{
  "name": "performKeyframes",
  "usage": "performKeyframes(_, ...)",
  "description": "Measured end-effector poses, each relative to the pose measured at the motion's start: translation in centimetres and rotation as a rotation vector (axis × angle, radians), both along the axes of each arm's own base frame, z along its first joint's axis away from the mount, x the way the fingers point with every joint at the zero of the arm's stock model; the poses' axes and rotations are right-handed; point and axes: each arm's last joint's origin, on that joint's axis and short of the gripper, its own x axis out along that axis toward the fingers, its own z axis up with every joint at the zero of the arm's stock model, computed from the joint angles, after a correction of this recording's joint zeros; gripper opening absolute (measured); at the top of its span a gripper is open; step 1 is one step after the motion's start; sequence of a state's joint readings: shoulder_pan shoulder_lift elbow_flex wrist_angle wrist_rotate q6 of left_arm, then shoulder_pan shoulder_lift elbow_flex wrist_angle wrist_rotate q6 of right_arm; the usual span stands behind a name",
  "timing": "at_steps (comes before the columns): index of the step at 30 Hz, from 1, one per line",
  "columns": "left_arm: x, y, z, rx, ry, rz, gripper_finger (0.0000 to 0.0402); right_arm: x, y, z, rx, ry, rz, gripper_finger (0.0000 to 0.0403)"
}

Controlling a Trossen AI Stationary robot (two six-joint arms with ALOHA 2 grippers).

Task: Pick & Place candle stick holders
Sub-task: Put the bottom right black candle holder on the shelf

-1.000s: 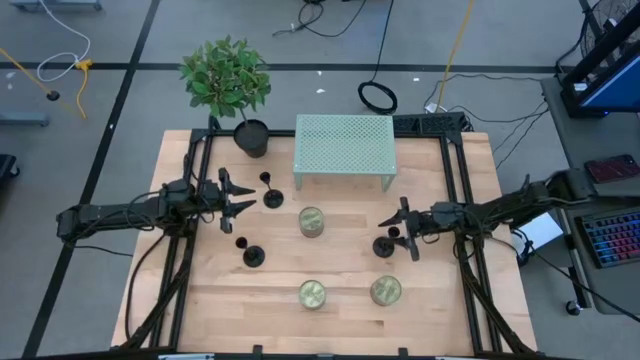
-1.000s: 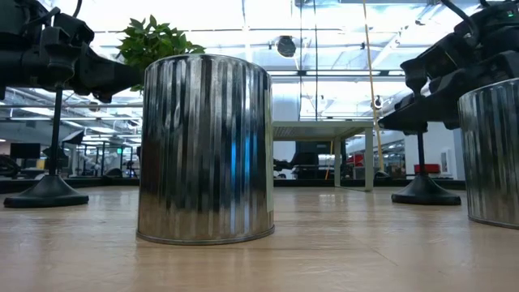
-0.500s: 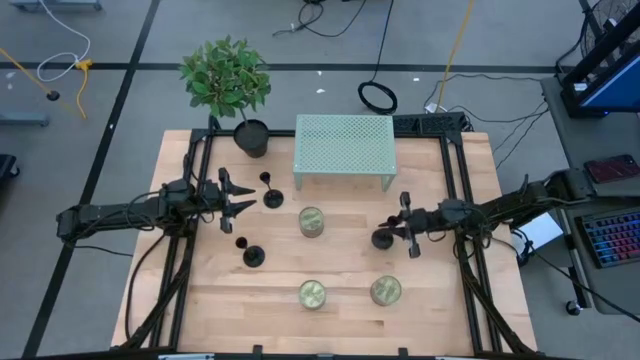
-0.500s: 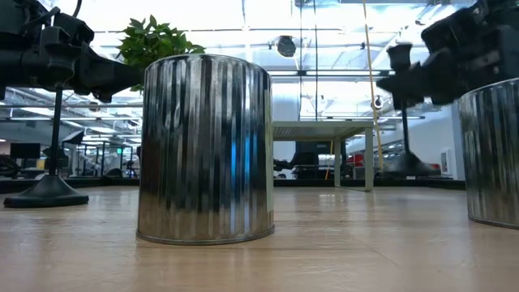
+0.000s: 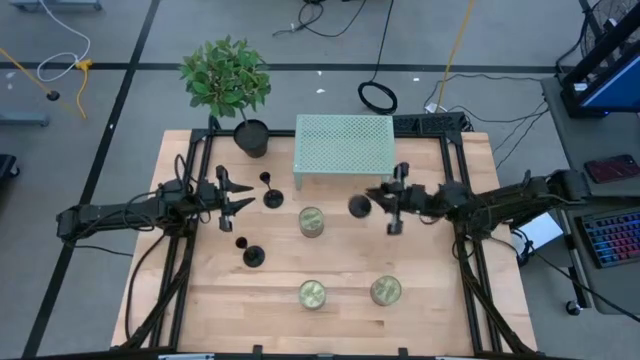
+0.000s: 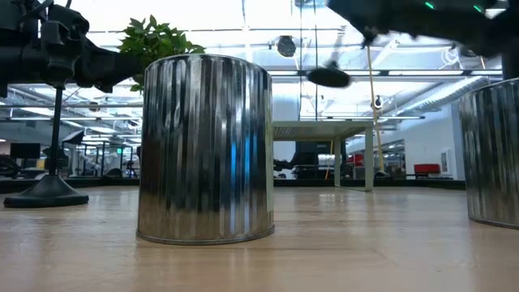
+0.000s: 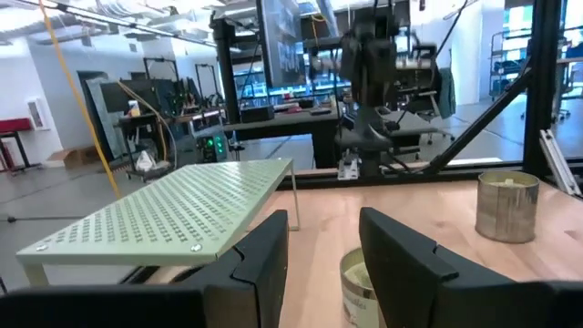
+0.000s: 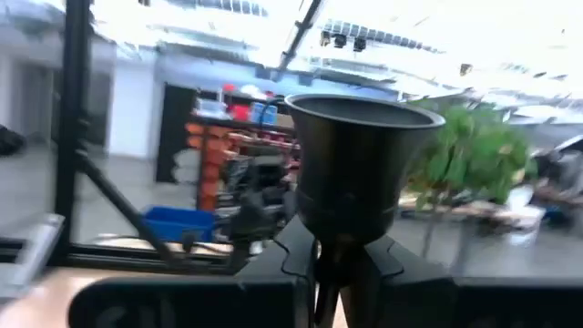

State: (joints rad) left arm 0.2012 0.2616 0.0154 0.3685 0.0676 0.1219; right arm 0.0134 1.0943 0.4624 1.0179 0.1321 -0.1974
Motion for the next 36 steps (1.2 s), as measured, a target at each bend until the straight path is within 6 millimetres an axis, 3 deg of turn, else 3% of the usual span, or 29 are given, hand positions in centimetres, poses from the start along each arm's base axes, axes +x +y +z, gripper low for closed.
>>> performKeyframes(5, 0.0, 0.0, 0.1, -0.020, -0.009, -0.003, 0.0145, 2.9, -2.7, 3.5, -0.036, 0.080, -0.242, 0.0017)
performKeyframes(9, 0.0, 0.0, 0.0, -0.025, -0.006, -0.003, 0.0145, 4.3, -6.3, 5.3, -0.014, 0.128, -0.391, 0.0017)
performKeyframes(13, 0.0, 0.0, 0.0, -0.022, -0.005, -0.003, 0.0145, 4.6, -10.3, 5.2, 0.020, 0.155, -0.524, 0.0017)
performKeyframes(21, 0.0, 0.0, 0.0, -0.023, -0.001, -0.004, 0.0145, 2.3, -17.9, 3.4, 0.232, 0.142, -0.748, 0.0017)
performKeyframes(26, 0.0, 0.0, -0.1, -0.024, 0.005, -0.004, 0.0145, 2.0, -19.9, 1.7, 0.277, 0.187, -0.801, 0.0017)
performKeyframes(36, 0.0, 0.0, -0.1, -0.024, 0.006, -0.004, 0.0145, 2.1, -20.9, 0.6, 0.285, 0.213, -0.828, 0.0019)
